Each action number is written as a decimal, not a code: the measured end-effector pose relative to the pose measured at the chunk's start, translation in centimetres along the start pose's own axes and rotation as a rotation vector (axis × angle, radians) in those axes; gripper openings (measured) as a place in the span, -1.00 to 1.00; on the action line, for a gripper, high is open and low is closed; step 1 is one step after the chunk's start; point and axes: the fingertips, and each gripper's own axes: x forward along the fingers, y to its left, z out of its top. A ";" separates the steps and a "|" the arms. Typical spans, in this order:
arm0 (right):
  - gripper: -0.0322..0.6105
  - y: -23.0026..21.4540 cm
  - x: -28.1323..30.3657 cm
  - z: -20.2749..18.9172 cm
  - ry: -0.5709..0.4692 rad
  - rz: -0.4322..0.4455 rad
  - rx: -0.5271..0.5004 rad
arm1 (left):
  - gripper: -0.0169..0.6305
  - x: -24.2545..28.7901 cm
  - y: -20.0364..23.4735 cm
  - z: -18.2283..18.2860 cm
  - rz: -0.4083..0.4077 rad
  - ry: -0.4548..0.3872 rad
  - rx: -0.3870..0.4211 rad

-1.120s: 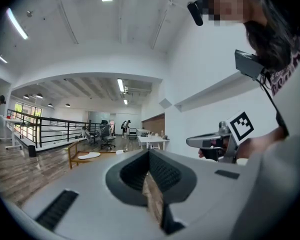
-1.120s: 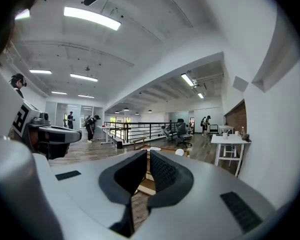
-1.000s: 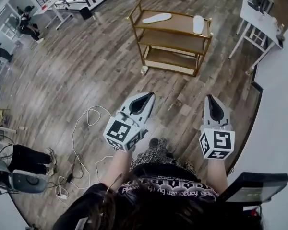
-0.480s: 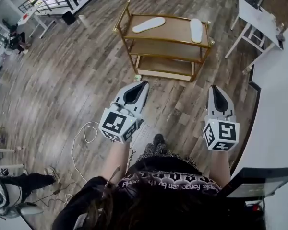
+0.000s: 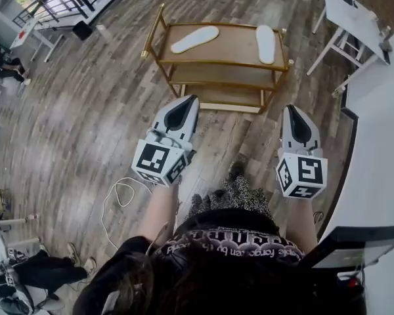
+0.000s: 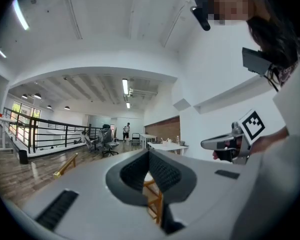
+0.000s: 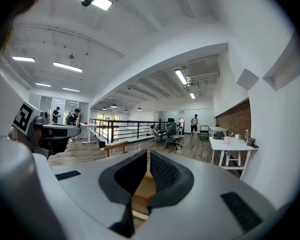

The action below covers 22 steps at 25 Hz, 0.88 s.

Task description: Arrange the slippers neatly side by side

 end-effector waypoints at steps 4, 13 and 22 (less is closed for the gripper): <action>-0.88 -2.3 4.6 0.3 -0.002 0.010 0.010 | -0.94 4.3 1.8 0.1 0.032 0.009 0.009; -0.86 -6.5 13.7 1.4 0.000 0.070 0.017 | -0.94 13.0 3.6 0.6 0.044 0.036 0.030; -0.80 -8.5 20.6 -0.1 0.063 0.059 0.023 | -0.94 18.3 8.1 -1.2 0.048 0.063 -0.003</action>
